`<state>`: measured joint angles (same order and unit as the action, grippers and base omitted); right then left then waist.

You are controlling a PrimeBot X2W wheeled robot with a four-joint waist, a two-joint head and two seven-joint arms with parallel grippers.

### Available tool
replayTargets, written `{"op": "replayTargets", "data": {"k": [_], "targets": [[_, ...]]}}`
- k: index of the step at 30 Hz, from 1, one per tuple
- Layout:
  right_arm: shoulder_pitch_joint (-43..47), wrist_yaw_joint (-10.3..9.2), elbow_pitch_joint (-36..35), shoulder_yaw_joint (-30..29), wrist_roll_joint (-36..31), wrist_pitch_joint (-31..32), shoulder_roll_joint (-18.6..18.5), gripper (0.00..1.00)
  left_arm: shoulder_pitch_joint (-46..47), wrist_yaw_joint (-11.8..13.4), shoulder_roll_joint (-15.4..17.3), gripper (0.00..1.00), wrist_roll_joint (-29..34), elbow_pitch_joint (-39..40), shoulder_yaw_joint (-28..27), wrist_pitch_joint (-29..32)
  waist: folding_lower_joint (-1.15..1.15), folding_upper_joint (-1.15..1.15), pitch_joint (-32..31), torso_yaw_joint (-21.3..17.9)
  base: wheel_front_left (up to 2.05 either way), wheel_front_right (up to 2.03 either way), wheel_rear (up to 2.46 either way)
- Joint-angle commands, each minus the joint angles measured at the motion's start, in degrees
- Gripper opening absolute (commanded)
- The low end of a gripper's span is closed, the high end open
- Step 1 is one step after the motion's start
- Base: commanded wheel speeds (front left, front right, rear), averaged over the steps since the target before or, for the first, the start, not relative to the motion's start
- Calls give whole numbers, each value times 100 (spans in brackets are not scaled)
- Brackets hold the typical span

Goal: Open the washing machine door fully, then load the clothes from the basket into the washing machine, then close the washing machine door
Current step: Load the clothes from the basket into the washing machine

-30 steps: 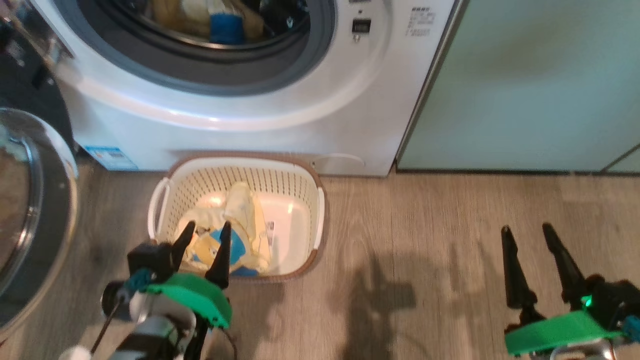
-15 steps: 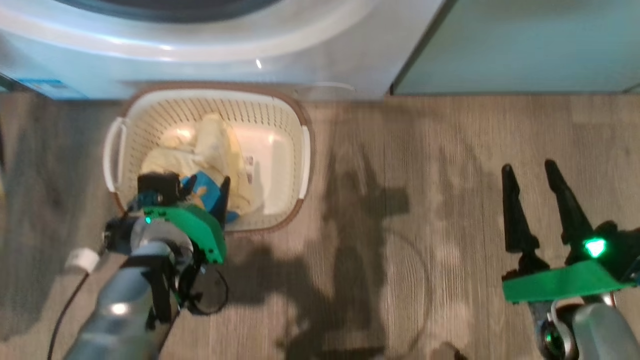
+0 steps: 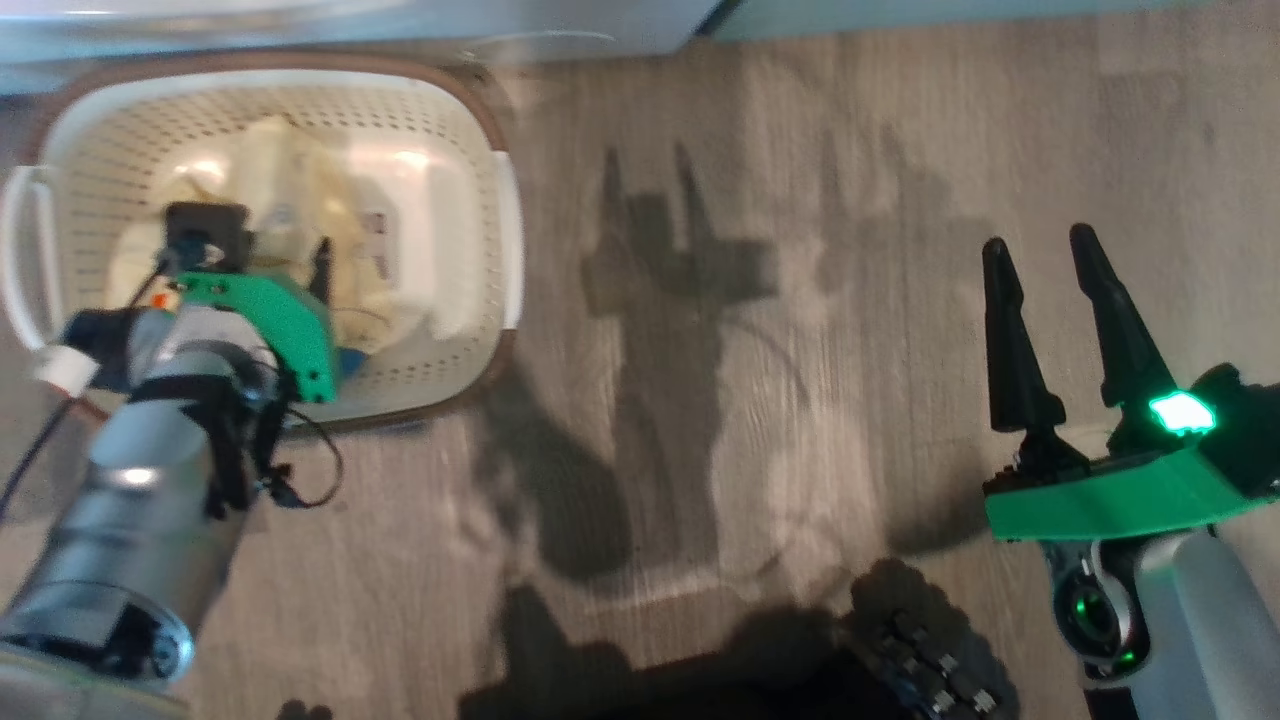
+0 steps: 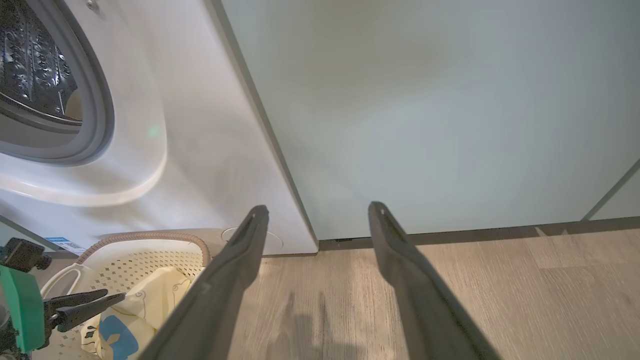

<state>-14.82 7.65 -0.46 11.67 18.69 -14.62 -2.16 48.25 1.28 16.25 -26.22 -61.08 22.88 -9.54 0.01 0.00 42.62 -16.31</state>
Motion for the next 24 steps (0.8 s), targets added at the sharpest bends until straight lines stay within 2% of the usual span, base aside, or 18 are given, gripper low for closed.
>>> {"op": "replayTargets", "data": {"k": [1, 6, 12, 13, 14, 15, 24], "targets": [[8, -16, -183, 127, 62, -38, -72, 100, 38, 76, 302, 100, 23, -43, -102, 18, -1, 0, 250, -254, 0, 0, 0], [-55, -16, -214, 225, 267, -38, -72, 100, 296, 73, 585, 100, 53, -435, -84, 193, -1, 0, 509, -500, 0, 0, 0], [-88, -16, -212, 345, 385, -38, -72, 100, 482, 25, 717, 100, 81, -827, 5, 510, -1, 0, 674, -637, 0, 0, 0], [-103, -16, -210, 360, 401, -38, -72, 100, 507, 20, 725, 76, 81, -872, 17, 564, -1, 0, 689, -651, 0, 0, 0], [-119, -16, -209, 372, 415, -38, -72, 100, 527, 12, 734, 35, 85, -914, 34, 624, -1, 0, 700, -663, 0, 0, 0], [-132, -16, -210, 379, 429, -38, -72, 100, 547, 7, 743, 0, 85, -946, 45, 664, -1, 0, 707, -673, 0, 0, 0], [-169, -16, -187, 325, 451, -38, -72, 100, 671, 10, 717, 0, 81, -1078, 136, 738, -1, 0, 642, -624, 0, 0, 0]]}}
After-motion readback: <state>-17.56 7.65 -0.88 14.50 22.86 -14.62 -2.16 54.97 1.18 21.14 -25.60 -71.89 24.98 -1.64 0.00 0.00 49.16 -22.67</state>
